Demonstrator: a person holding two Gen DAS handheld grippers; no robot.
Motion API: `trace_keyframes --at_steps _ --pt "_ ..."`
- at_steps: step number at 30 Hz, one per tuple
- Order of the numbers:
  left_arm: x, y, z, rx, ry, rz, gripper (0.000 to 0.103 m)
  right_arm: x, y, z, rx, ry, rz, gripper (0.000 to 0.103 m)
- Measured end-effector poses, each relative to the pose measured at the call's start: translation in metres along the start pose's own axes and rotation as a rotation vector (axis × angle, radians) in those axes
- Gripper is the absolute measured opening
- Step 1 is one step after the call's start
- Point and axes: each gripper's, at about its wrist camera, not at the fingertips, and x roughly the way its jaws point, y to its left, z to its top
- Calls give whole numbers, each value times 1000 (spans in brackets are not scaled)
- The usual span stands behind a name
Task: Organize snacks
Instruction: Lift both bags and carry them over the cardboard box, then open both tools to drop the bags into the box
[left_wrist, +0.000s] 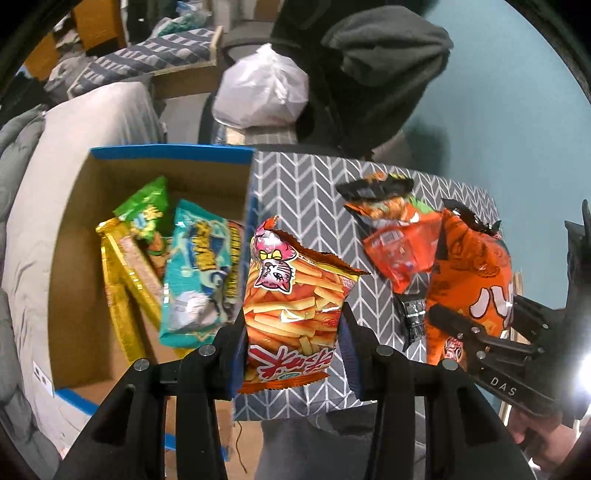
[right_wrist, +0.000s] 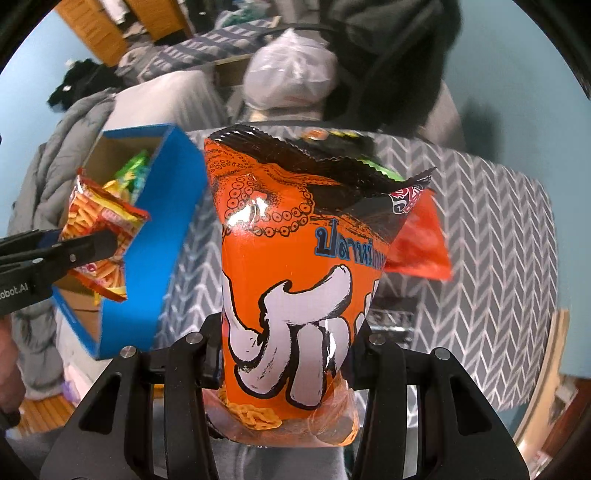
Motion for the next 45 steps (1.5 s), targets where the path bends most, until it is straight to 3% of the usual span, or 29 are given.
trace_keyframes --at_steps 21,36,40,45 --pt "-34 118 -33 -277 -49 121 44 34 142 62 -297 11 175 44" --pt "-21 175 -43 -363 -13 193 44 78 217 82 -373 95 213 44" --pt "-19 182 -42 -380 -13 193 46 85 224 82 -385 127 201 46" --pt "-20 183 -40 -362 -12 196 57 78 218 82 -367 97 185 61"
